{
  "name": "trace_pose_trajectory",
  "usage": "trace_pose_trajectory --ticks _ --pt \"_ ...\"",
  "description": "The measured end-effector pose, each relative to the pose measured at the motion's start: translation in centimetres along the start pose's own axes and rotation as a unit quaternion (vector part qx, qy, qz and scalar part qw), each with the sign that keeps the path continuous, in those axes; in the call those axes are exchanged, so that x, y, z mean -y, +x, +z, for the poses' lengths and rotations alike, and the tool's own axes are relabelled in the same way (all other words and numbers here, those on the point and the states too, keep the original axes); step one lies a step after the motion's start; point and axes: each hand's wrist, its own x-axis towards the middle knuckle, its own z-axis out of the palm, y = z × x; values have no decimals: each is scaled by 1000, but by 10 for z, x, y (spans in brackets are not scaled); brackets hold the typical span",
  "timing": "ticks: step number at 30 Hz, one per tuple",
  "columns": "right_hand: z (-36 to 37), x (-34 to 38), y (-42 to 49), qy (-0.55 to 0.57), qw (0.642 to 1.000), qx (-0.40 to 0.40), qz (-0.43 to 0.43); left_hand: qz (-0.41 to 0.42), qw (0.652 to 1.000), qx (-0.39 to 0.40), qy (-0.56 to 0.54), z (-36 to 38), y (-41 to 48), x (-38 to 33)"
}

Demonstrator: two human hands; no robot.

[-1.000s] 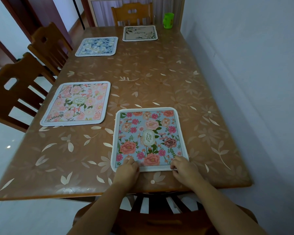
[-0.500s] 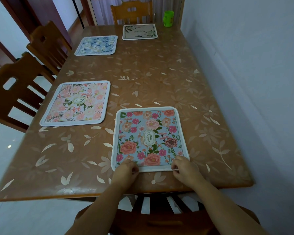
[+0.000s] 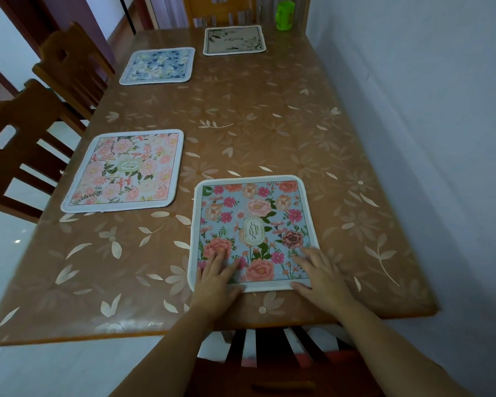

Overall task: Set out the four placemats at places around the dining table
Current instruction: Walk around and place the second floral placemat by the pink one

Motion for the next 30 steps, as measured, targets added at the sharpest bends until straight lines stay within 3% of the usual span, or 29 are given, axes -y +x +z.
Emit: trace_pose_trajectory --ticks 4,13,20,26,30 --pt "18 15 14 -74 997 39 -3 12 995 20 94 10 7 0" --pt "17 24 77 -122 991 -7 -55 39 992 -37 111 0 64 11" --pt "5 20 146 -87 993 -23 -81 74 988 -70 116 -14 131 17" --pt "-8 22 197 -103 989 -56 -93 44 990 -106 87 -28 176 16" --pt "-9 22 215 -96 991 -93 -8 -40 989 -129 60 -33 195 13"
